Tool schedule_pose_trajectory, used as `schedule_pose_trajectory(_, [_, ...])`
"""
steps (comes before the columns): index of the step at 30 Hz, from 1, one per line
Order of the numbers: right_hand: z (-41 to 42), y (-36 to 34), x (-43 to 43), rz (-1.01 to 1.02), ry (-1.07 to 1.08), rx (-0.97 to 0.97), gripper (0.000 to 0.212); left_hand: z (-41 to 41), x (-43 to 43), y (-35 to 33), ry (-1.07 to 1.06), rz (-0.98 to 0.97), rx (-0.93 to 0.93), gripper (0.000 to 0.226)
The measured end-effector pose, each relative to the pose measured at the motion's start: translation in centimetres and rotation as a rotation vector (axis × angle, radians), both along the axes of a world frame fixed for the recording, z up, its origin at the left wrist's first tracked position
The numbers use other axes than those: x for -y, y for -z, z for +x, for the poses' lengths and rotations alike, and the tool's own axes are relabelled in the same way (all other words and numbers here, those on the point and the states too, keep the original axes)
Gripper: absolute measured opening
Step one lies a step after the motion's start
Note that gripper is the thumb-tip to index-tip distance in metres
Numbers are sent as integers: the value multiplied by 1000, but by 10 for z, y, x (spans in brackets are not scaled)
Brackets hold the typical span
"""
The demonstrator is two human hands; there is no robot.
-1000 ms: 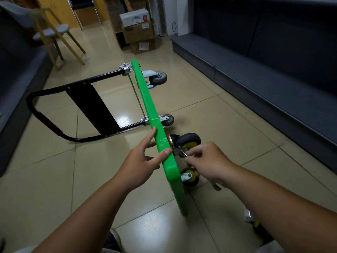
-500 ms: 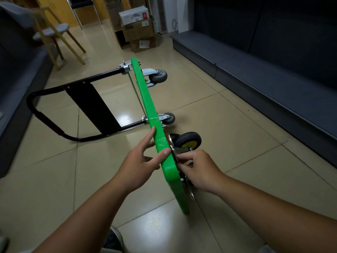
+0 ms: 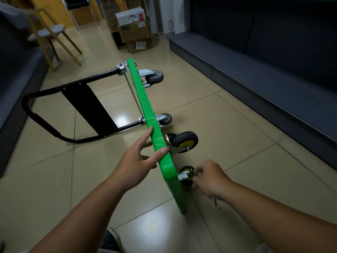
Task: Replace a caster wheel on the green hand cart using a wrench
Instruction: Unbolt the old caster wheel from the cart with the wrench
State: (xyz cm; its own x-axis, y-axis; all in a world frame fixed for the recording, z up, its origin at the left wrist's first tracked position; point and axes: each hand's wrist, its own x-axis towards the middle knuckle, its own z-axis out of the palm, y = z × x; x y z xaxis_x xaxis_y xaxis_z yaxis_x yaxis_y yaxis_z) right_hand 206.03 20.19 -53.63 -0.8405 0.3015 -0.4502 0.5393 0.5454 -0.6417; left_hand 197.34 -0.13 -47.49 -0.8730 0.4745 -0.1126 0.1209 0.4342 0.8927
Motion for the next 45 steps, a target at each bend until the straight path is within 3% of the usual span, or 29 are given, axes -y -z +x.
schedule_pose_trajectory(3, [-18,-34,5,-240,78,-186,16,1,-1,0,-5,3,-7,102])
schedule_pose_trajectory(5, [-26,-54,10,-345,46,-201,20,0,-1,1,-7,5,-13,98])
schedule_pose_trajectory(11, [-33,-64,19,-430,-14,-223,32,1,2,4,-6,19,-19,98])
schedule_pose_trajectory(15, [-27,-45,17,-368,-131,-282,18,0,2,5,-10,27,-16,101])
schedule_pose_trajectory(26, [-27,6,25,-89,-220,-489,19,0,3,3,6,25,-4,99])
schedule_pose_trajectory(28, [-18,11,19,17,-197,-446,12,0,2,3,6,21,-4,97])
schedule_pose_trajectory(33, [-4,9,0,151,-145,79,8,1,1,1,2,7,-6,100])
schedule_pose_trajectory(39, [-33,-53,4,-109,-14,-235,11,1,1,1,-4,15,-16,98])
schedule_pose_trajectory(45, [-40,-71,12,-268,-54,-193,20,2,1,4,-5,28,-13,96])
